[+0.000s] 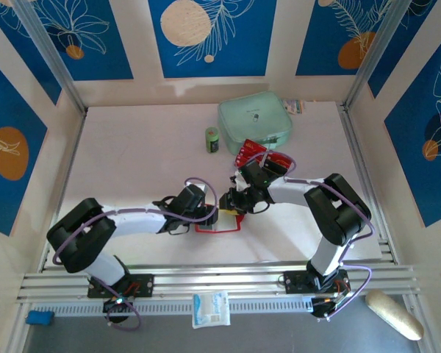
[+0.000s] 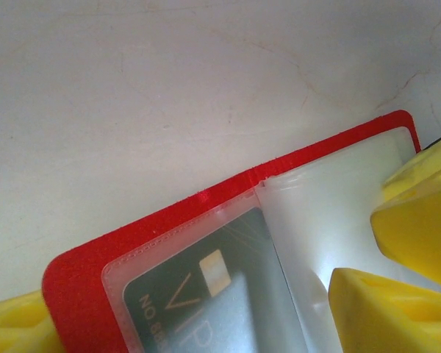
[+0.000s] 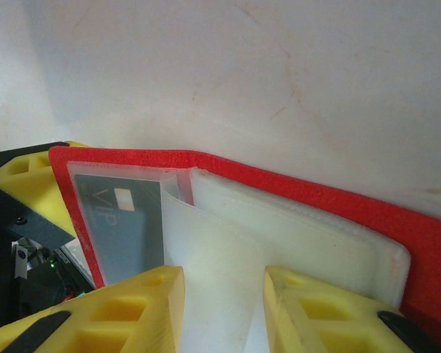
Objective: Put the credit cards into the card holder
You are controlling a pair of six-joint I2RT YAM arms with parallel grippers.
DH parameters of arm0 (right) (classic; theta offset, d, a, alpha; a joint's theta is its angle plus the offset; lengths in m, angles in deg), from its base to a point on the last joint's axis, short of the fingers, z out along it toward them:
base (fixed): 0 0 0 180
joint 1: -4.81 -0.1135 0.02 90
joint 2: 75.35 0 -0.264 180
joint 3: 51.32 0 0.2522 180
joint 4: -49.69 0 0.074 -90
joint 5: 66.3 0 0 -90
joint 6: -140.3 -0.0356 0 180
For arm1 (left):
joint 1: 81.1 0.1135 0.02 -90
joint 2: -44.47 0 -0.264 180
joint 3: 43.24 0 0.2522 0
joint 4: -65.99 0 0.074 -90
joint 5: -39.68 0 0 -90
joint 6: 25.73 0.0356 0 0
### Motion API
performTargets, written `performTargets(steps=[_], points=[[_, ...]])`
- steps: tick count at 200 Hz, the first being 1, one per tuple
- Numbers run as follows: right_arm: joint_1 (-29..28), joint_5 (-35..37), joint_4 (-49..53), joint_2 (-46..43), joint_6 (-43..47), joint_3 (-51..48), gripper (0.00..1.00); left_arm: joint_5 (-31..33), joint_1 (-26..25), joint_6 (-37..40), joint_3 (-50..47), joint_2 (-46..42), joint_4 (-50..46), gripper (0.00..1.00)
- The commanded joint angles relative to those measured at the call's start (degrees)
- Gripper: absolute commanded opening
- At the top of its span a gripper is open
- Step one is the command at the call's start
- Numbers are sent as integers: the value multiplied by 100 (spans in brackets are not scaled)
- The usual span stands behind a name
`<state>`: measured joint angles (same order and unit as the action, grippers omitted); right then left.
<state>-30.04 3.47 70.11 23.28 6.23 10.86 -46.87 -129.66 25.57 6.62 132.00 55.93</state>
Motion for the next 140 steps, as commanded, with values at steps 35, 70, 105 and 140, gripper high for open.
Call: performTargets(steps=[35, 70, 105, 140], points=[[-153, -465, -53, -227, -202, 251, 34, 45, -5, -34, -189, -395, -620, 78], [-317, -337, 124, -435, -288, 398, 44, 285, 11, 17, -223, -1046, -944, 89], [-583, -146, 271, -475, -450, 692, 61, 588, 64, 12, -367, -1883, -1341, 95], [-864, -60, 291, -84, -558, 1075, 75, 805, 135, -68, -594, -2696, -1653, 98]])
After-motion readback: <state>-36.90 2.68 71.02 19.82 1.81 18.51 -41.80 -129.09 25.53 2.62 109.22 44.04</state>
